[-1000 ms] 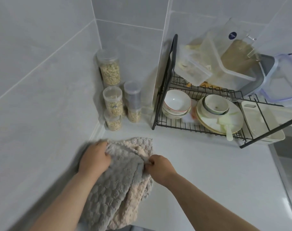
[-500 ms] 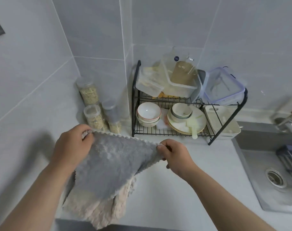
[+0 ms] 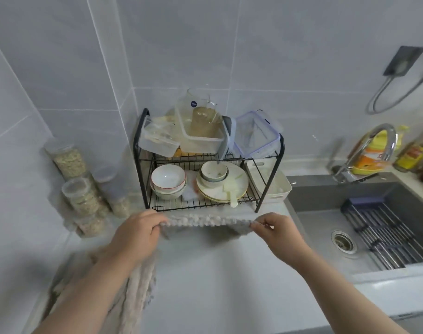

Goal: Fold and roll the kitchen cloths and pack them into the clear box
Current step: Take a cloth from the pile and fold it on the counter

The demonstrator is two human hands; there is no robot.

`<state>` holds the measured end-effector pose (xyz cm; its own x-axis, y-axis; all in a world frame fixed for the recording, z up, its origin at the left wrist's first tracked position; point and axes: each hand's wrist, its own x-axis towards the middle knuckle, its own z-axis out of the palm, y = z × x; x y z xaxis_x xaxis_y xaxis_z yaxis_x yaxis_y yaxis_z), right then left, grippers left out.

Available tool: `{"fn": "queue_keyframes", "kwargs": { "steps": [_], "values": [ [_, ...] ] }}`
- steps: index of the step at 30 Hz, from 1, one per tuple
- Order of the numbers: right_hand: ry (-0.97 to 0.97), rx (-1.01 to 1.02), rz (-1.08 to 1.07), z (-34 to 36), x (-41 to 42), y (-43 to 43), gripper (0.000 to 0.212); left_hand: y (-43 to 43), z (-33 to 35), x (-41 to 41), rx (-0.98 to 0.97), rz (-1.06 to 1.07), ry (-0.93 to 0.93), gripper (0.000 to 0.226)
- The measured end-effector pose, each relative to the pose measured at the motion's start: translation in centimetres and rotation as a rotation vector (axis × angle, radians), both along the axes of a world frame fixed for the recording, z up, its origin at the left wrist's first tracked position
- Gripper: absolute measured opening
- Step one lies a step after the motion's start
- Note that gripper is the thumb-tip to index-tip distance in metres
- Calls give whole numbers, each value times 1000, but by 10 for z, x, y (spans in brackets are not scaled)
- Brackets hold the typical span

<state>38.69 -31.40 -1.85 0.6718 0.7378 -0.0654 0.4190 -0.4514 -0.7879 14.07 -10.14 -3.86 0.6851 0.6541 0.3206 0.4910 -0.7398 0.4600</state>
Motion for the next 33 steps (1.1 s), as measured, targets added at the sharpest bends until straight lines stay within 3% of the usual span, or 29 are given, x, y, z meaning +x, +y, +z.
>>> {"fn": "queue_keyframes", "kwargs": {
  "steps": [8, 10, 14, 17, 19, 21, 24, 29, 33],
  "values": [
    [-126, -444, 271, -120, -12, -82, 21, -81, -120, -15, -252, -294, 599, 29],
    [-125, -561, 332, -136, -17, -95, 16, -91, -134, -17, -299, -352, 673, 24],
    [-160, -576, 384, -148, -14, -93, 26, -95, -133, -11, -300, -303, 605, 43],
    [-242, -453, 318, -142, -11, -71, 32, -86, -127, 10, -244, -318, 542, 40],
    [-265, -480, 384, -147, -10, -53, 57, -79, -131, 26, -217, -327, 602, 78],
    [-369, -556, 494, -159, -10, -38, 79, -75, -141, 37, -150, -368, 722, 96],
    [-492, -568, 564, -179, -9, -25, 82, -78, -166, 36, -91, -338, 747, 114],
    [-533, -511, 624, -191, 2, -17, 79, -86, -184, 24, -109, -277, 790, 105],
    [-566, -447, 529, -186, 16, -4, 73, -84, -189, 23, -15, -256, 734, 107]
  ]
}}
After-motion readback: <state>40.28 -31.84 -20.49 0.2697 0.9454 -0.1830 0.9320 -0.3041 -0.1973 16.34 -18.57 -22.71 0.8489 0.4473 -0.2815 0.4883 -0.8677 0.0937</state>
